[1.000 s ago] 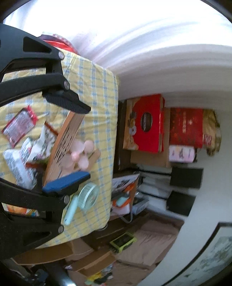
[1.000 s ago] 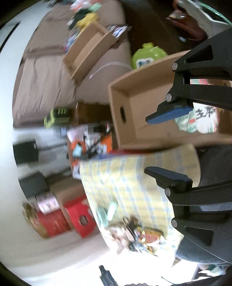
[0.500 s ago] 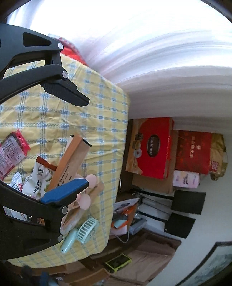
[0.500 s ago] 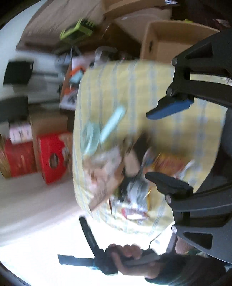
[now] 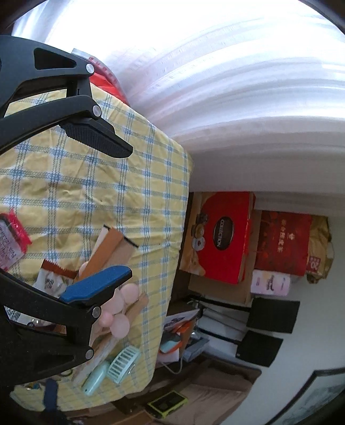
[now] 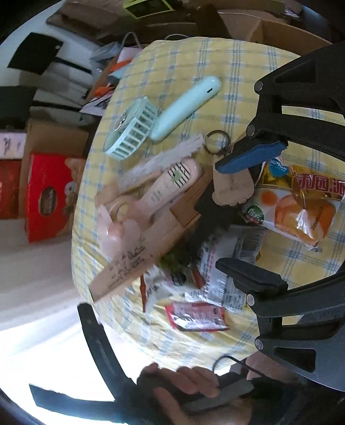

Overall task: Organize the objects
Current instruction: 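Move both open tools over the cluttered table toward the wooden board, then lower the right tool onto the long wooden board and close on it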

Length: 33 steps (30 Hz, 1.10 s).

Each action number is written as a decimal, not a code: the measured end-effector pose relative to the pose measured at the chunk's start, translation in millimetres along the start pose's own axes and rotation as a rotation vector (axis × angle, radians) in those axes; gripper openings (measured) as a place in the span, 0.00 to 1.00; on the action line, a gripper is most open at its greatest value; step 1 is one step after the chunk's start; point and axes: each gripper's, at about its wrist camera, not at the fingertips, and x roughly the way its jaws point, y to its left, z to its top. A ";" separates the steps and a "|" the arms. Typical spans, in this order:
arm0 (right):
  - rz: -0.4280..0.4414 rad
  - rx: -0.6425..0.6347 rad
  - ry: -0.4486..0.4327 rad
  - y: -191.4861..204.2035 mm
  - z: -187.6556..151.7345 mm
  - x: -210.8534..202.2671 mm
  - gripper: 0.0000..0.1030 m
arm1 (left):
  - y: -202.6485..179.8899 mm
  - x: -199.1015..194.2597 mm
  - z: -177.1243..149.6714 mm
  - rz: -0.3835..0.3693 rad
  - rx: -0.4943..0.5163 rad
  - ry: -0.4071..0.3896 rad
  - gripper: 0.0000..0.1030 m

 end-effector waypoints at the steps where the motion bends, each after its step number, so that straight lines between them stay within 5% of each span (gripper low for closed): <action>1: 0.022 0.006 0.000 0.7 -1.6 -2.9 0.65 | 1.9 0.2 -0.5 0.000 -0.007 -0.004 0.79; 5: 0.165 0.021 0.023 2.1 -4.0 -11.4 0.56 | 3.8 1.1 -1.8 -0.005 -0.018 0.002 0.79; 8: 0.193 -0.002 0.035 8.7 -4.7 -13.9 0.52 | 2.3 -0.1 -1.8 -0.006 -0.015 0.002 0.79; 13: 0.016 0.034 -0.060 -9.5 1.2 -21.7 0.58 | 0.3 -3.3 -0.2 -0.013 -0.015 -0.003 0.79; 16: -0.093 -0.010 -0.096 -5.0 2.9 -15.0 0.77 | 0.3 -2.8 -0.5 -0.018 -0.024 0.000 0.79; 22: -0.187 -0.078 -0.069 8.8 2.7 16.6 0.77 | 1.0 -12.9 -4.2 -0.015 -0.022 -0.010 0.79; 26: -0.143 0.011 -0.089 -8.6 3.5 11.8 0.55 | 5.4 -21.3 -2.4 -0.019 -0.037 -0.026 0.79; 28: -0.127 0.017 -0.089 -13.1 1.8 8.2 0.52 | 7.2 -22.2 -1.2 -0.021 -0.043 -0.025 0.79; 33: -0.112 0.119 -0.127 -31.4 3.1 -13.4 0.19 | 10.3 -20.5 -3.5 -0.026 -0.053 -0.009 0.79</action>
